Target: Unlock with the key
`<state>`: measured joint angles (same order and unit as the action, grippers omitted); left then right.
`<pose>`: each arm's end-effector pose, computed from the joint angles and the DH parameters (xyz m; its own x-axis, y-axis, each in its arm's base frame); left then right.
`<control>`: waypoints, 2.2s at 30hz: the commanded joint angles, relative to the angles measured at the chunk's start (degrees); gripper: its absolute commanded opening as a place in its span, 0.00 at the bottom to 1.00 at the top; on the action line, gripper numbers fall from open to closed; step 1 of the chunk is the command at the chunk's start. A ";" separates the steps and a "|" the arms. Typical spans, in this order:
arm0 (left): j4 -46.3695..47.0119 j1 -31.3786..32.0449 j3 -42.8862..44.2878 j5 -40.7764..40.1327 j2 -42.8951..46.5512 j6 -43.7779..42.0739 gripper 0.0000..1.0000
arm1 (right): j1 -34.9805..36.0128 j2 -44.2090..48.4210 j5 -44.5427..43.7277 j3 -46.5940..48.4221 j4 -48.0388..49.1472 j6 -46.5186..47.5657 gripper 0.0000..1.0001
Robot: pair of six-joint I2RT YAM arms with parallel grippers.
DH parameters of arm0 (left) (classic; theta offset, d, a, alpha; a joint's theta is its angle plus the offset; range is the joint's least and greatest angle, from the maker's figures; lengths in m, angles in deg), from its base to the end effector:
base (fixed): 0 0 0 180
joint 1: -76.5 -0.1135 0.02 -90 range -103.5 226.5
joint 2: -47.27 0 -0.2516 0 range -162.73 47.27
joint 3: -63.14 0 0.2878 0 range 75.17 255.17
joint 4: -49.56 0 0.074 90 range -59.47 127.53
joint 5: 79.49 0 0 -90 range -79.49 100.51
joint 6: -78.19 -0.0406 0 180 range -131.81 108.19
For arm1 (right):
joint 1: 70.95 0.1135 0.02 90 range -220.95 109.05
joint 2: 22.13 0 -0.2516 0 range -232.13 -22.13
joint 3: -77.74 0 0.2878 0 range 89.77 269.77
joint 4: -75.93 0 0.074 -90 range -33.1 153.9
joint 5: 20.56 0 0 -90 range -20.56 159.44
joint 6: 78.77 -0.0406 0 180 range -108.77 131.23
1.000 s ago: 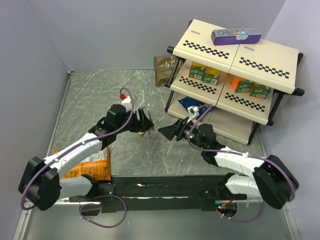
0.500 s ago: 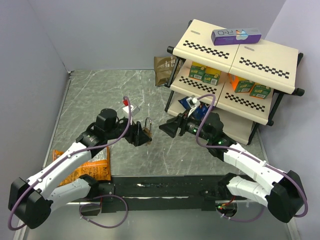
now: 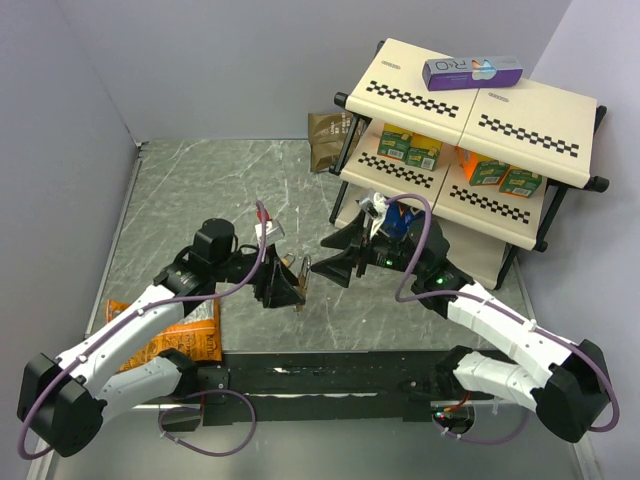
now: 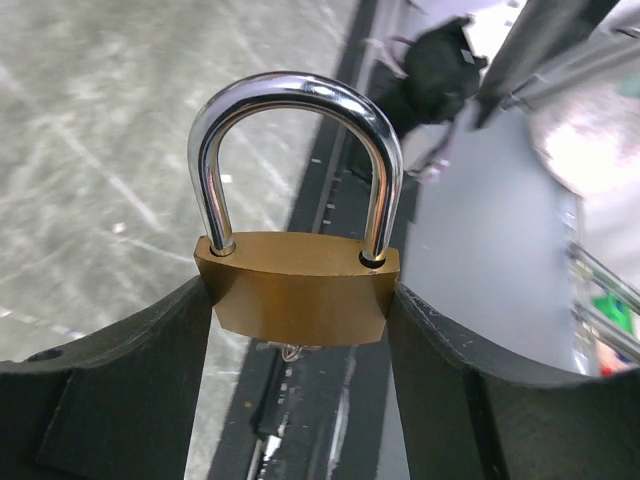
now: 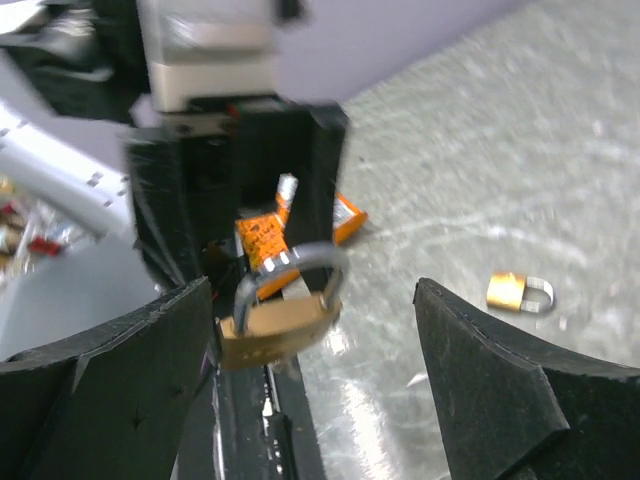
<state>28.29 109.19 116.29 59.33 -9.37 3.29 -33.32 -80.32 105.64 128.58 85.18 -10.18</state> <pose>0.2026 -0.1663 0.2639 -0.5828 0.1702 -0.7946 0.8068 0.2375 -0.5409 0.2067 0.1897 0.2940 -0.3261 0.1206 -0.9376 -0.9035 0.2521 0.3466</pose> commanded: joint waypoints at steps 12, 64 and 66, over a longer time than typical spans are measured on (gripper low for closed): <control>8.88 -0.08 1.33 17.79 -1.63 0.99 0.01 | 0.17 -4.99 27.94 13.48 -4.22 11.04 0.90; 6.17 0.01 0.97 -6.27 1.97 -1.12 0.01 | 0.17 -9.30 15.83 14.72 -18.46 15.53 0.01; 5.89 0.01 1.06 -9.34 1.89 -1.21 0.01 | 0.25 -9.92 14.86 14.81 -17.94 13.95 0.00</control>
<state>31.64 110.08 116.27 61.71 -8.78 2.85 -33.63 -90.51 118.45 142.96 66.38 7.94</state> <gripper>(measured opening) 0.688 0.164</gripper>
